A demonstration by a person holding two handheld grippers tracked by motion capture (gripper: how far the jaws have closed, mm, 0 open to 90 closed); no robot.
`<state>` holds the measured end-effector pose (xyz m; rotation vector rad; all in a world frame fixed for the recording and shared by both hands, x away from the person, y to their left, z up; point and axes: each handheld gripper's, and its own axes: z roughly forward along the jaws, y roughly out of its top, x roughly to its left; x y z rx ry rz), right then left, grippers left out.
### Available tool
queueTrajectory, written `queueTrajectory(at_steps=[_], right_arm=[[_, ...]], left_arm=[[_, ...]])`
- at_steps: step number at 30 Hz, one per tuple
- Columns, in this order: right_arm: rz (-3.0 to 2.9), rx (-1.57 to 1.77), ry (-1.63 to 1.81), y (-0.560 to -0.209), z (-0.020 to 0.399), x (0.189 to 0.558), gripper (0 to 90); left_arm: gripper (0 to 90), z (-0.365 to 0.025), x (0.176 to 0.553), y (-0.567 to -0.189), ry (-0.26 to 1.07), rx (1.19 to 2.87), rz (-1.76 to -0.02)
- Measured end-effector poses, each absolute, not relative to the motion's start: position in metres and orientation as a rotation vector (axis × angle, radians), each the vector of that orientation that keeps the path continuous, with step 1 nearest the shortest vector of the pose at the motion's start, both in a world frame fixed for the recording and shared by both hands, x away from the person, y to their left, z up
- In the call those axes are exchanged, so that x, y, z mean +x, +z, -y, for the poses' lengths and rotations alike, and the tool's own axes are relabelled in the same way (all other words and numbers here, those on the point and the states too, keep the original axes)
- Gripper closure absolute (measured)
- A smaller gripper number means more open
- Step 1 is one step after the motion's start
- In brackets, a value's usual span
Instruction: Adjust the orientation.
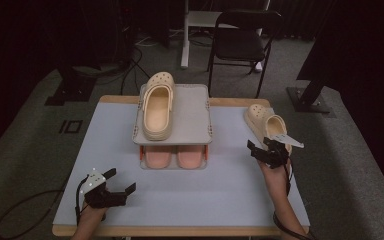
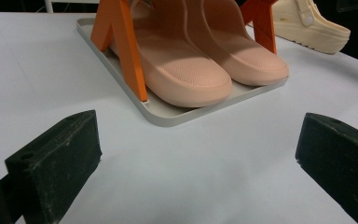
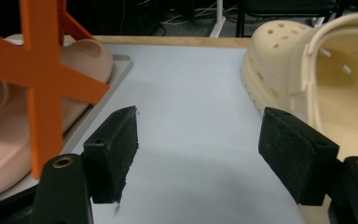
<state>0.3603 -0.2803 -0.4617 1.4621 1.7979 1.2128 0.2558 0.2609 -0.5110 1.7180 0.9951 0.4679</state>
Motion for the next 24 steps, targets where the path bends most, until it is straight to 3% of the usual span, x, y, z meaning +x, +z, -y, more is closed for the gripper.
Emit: queueTrajectory(at_steps=[24], right_arm=[[-1.724, 1.549, 1.118, -0.460, 0.326, 0.418, 29.5]], left_arm=[[0.1, -0.267, 0.246, -0.513, 0.479, 1.703, -1.027]])
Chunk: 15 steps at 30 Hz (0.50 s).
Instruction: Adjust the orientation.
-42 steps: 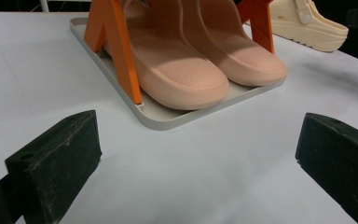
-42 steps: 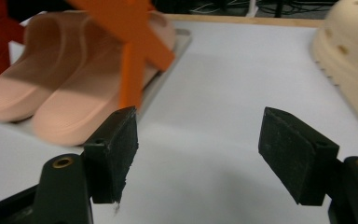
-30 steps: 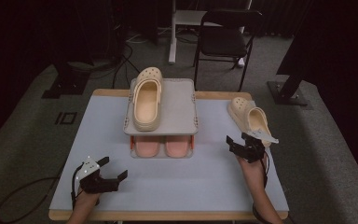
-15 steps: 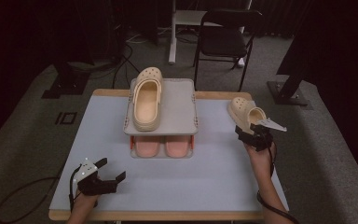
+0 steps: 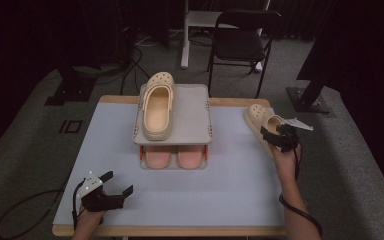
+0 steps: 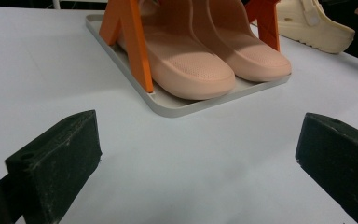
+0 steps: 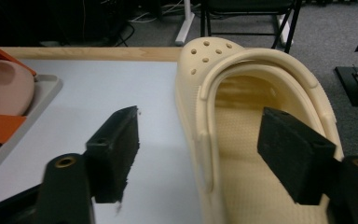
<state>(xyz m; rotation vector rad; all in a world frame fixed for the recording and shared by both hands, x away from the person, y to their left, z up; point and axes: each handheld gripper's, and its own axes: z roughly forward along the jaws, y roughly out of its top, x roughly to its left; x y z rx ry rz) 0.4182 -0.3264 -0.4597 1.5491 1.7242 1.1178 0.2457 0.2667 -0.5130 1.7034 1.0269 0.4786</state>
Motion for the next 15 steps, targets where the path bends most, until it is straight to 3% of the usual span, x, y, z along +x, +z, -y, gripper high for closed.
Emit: queueTrajectory(at_steps=[15], right_arm=[[-1.770, 1.579, 1.037, -0.468, 0.333, 0.448, 36.8]], left_arm=[[0.1, -0.271, 0.241, -0.514, 0.482, 1.690, -1.054]])
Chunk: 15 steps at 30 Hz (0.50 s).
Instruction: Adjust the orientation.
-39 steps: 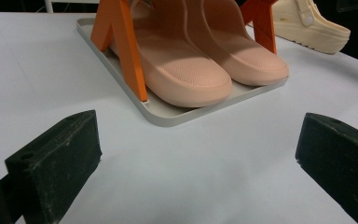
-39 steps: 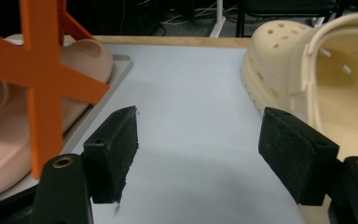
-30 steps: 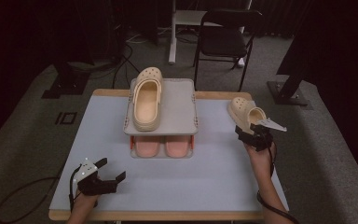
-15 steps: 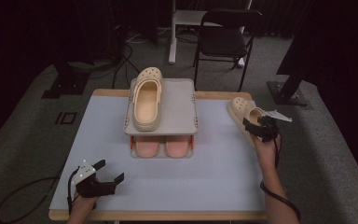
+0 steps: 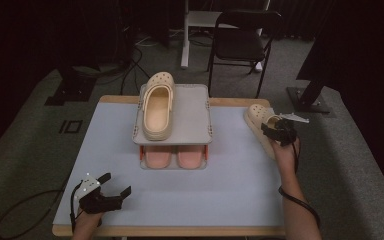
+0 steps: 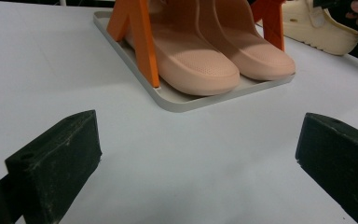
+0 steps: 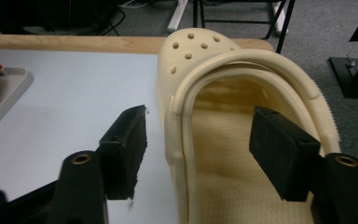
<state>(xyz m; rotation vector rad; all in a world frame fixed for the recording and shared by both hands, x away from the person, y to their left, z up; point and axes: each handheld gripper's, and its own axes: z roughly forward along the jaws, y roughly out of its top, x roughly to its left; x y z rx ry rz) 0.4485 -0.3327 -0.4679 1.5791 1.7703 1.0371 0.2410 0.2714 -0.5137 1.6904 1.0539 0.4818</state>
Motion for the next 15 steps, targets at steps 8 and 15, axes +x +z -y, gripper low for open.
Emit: queueTrajectory(at_steps=[8, 15], right_arm=[[-1.792, 1.607, 1.008, -0.474, 0.333, 0.459, 39.7], [-1.813, 1.631, 0.976, -0.480, 0.329, 0.463, 44.2]], left_arm=[[0.1, -0.272, 0.240, -0.514, 0.487, 1.691, -1.061], [0.1, -0.273, 0.239, -0.514, 0.490, 1.688, -1.064]])
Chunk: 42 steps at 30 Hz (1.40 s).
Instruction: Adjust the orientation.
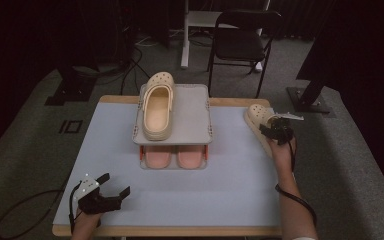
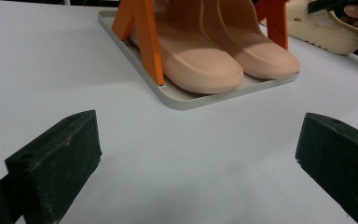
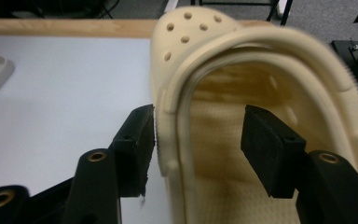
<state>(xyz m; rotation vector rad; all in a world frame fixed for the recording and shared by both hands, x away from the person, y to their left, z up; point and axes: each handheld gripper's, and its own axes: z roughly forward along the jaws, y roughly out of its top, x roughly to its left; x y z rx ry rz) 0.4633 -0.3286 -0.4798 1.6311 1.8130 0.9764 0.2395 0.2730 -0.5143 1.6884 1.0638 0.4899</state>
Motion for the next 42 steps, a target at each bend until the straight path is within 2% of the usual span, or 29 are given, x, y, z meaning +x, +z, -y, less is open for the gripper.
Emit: queueTrajectory(at_steps=[2, 6, 10, 27, 42], right_arm=[[-1.821, 1.632, 0.951, -0.481, 0.327, 0.464, 45.5], [-1.846, 1.639, 0.880, -0.490, 0.322, 0.466, 56.5], [-1.880, 1.589, 0.882, -0.489, 0.316, 0.464, 74.7], [-1.870, 1.526, 0.895, -0.474, 0.313, 0.449, 77.2], [-1.933, 1.370, 0.979, -0.457, 0.284, 0.407, 77.2]], left_arm=[[0.1, -0.273, 0.239, -0.514, 0.495, 1.692, -1.063], [0.1, -0.273, 0.239, -0.514, 0.492, 1.692, -1.063], [0.1, -0.273, 0.239, -0.515, 0.488, 1.692, -1.065], [0.1, -0.274, 0.239, -0.513, 0.493, 1.696, -1.057], [0.1, -0.274, 0.239, -0.511, 0.500, 1.690, -1.056]])
